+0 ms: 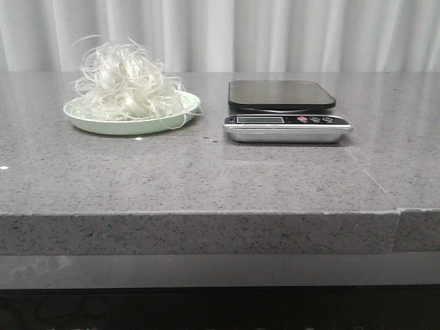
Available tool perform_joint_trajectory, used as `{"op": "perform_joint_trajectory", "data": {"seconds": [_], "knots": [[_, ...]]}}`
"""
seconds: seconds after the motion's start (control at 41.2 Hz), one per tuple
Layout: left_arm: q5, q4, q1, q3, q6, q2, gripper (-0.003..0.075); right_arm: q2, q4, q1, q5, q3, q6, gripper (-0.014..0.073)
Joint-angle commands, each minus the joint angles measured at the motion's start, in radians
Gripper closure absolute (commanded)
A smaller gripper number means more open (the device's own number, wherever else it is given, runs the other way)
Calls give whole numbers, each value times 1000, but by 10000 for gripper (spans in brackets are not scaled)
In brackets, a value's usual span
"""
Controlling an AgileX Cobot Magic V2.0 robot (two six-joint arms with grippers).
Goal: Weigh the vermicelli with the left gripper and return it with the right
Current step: 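Open the right gripper and withdraw it toward the robot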
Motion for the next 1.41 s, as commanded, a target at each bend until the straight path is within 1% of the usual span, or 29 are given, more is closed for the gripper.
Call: {"op": "perform_joint_trajectory", "data": {"seconds": [0.0, 0.049, 0.097, 0.194, 0.243, 0.267, 0.97, 1.067, 1.14, 1.237, 1.31, 1.383], "knots": [[-72, 0, -4, -25, -9, -1, 378, 2, -18, -6, -48, -20, -9, 160], [-72, 0, -4, -25, -9, -1, 416, 2, -18, -6, -48, -20, -9, 210], [-72, 0, -4, -25, -9, -1, 464, 2, -18, -6, -48, -20, -9, 279], [-72, -2, -4, -25, -9, -1, 557, 2, -18, -6, -48, -20, -9, 379], [-72, -4, -4, -25, -9, -1, 583, 2, -18, -6, -48, -20, -9, 417], [-72, -4, -4, -25, -9, -1, 579, 2, -18, -6, -48, -20, -9, 433], [-72, -4, 0, -23, -9, -3, 577, 2, -19, -6, -40, -19, -9, 434], [-92, 6, 55, -7, -7, -13, 577, 2, -19, -6, -40, -19, -9, 434], [-121, 16, 125, 33, -7, -41, 577, 2, -19, -5, -40, -19, -9, 434], [-222, 16, 222, 127, -7, -100, 577, 2, -19, -5, -40, -19, -9, 434], [-325, 16, 293, 213, -7, -163, 577, 2, -19, -5, -40, -19, -9, 434], [-420, 6, 361, 326, -7, -236, 577, 2, -19, -5, -40, -19, -9, 434]]}}
